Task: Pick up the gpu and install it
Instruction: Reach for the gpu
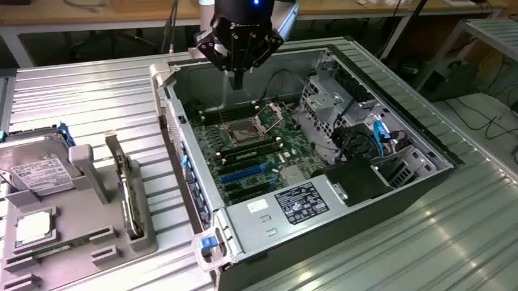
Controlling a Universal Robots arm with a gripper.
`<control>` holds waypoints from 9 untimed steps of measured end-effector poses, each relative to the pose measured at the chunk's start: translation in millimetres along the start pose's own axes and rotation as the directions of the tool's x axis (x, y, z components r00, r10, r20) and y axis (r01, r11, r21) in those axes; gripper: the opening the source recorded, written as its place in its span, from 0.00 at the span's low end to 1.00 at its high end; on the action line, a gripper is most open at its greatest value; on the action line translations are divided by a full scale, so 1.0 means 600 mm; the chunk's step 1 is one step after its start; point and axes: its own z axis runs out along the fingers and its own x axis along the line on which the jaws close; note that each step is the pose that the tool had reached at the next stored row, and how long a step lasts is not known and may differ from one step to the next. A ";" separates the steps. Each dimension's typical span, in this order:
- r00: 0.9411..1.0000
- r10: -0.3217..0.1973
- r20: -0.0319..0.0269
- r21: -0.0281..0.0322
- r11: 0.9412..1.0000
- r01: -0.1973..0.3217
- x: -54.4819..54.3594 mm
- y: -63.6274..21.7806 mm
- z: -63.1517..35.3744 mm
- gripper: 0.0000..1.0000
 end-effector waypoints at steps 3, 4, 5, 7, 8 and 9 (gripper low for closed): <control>1.000 0.000 0.000 0.000 1.000 0.000 0.001 0.000 0.000 0.11; 1.000 0.000 0.000 0.000 1.000 0.000 0.001 0.000 0.000 0.11; 1.000 0.000 0.000 0.000 1.000 0.000 0.002 0.000 0.000 0.11; 1.000 0.000 0.000 0.000 1.000 0.000 0.004 -0.001 0.000 0.11; 1.000 0.000 0.000 0.000 1.000 0.000 0.005 -0.001 0.000 0.11; 1.000 0.000 0.000 0.000 1.000 0.000 0.006 -0.001 0.000 0.11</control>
